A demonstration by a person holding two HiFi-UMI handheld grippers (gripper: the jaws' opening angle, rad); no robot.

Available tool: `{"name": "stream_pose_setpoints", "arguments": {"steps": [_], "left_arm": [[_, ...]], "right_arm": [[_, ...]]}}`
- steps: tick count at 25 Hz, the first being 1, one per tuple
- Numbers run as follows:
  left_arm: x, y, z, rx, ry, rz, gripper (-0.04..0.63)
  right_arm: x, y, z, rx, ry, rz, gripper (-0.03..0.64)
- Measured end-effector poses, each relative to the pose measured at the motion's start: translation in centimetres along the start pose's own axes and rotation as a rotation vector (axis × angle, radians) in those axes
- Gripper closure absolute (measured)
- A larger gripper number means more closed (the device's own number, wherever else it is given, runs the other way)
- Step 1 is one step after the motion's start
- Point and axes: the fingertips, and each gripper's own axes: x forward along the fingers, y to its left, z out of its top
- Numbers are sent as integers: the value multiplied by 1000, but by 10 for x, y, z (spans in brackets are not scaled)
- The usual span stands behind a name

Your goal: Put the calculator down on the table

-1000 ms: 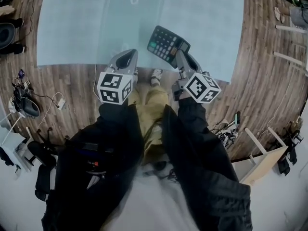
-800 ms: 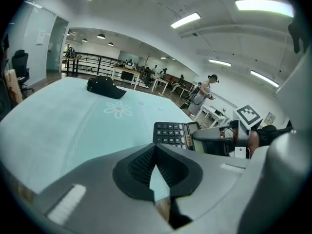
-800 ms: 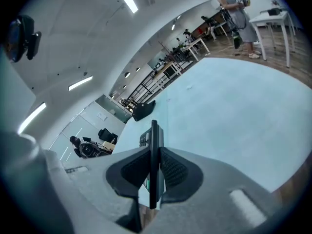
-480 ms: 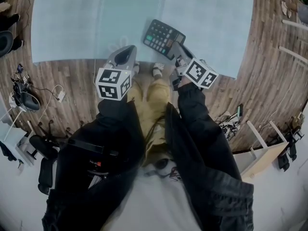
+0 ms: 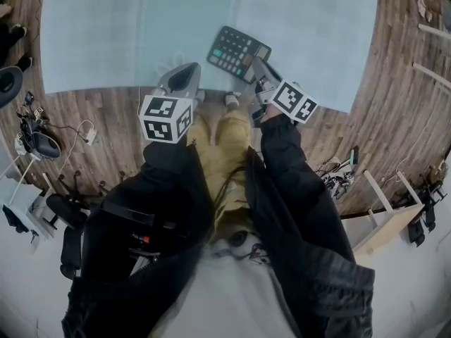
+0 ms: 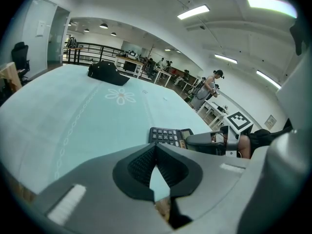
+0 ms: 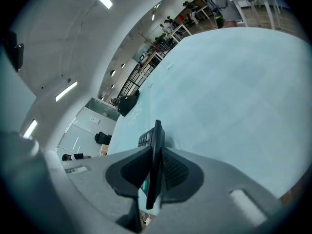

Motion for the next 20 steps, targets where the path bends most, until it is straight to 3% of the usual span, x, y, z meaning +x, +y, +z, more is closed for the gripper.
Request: {"name": "stream_pose_setpoints", "arguments": {"steps": [8, 11, 16, 20], "left_arm": [[-2, 0, -3, 11, 10, 3, 595], [-6, -3, 3, 22, -7, 1, 595], [-20, -21, 31, 49, -62, -18, 595], [-31, -38, 67, 84, -135, -39, 595]], "right_arm": [[4, -13, -5, 8, 18, -22, 557], [-1, -16, -2, 3, 11, -42, 511], [-38, -8, 9, -36, -42, -62, 511], [-73, 25, 35, -135, -121, -23, 541]]}}
